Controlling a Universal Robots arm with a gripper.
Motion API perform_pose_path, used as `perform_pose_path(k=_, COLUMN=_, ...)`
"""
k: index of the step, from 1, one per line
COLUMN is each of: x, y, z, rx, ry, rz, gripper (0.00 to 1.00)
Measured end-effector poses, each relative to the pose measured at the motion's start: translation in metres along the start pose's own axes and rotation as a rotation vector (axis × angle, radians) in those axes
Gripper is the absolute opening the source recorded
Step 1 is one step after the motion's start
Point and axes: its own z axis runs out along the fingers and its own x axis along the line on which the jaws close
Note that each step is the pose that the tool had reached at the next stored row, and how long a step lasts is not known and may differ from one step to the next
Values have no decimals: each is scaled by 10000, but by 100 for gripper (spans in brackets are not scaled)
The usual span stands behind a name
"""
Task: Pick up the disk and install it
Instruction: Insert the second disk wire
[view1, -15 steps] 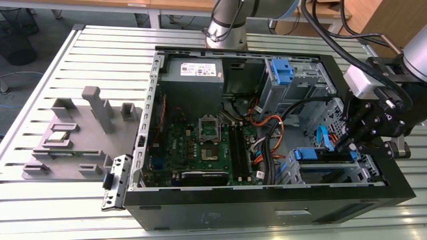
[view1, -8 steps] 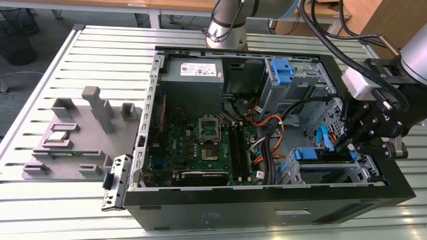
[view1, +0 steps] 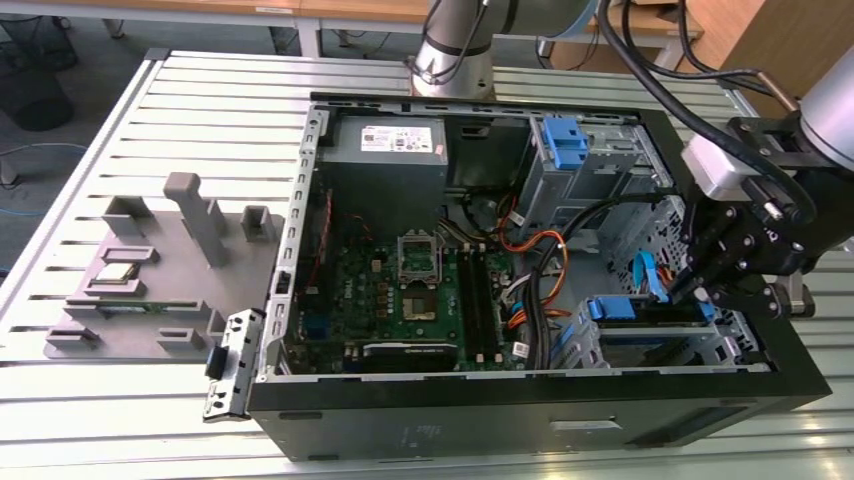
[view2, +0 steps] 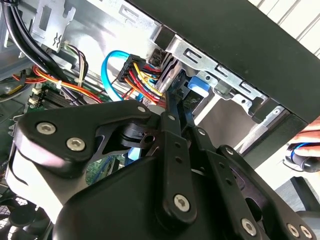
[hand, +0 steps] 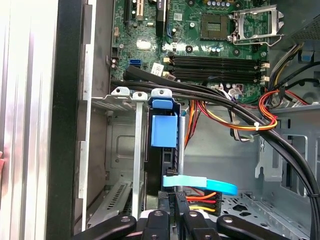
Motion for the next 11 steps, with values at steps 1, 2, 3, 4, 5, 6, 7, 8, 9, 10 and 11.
perform_pose_path(k=1, x=0, y=2, z=1, rx=-1, ry=-2, rz=1, gripper=17)
perform_pose_path(k=2, x=0, y=4, z=1, rx=0, ry=-2, rz=1, gripper=17)
perform_pose_path(k=3, x=0, y=6, z=1, rx=1, ry=-1, rz=1, gripper=17)
perform_pose_path(k=4, x=0, y=7, z=0, rx=0, ry=-1, rz=3, gripper=17)
perform_pose_path(k=5, x=0, y=8, z=0, rx=0, ry=0, rz=3, gripper=17)
perform_pose_path(k=6, x=0, y=8, z=0, rx=0, ry=0, rz=5, gripper=17)
perform_pose_path(k=7, x=0, y=9, z=2, rx=0, ry=0, rz=8, gripper=17)
perform_pose_path(k=8, x=-1, y=9, z=5, rx=0, ry=0, rz=10, gripper=17)
perform_pose_path(k=9, x=-1, y=9, z=10, rx=0, ry=0, rz=12, gripper=17)
perform_pose_path(k=10, x=0, y=9, z=11, rx=0, ry=2, rz=13, gripper=17)
perform_pose_path(k=11, x=0, y=9, z=12, rx=0, ry=2, rz=14, gripper=17)
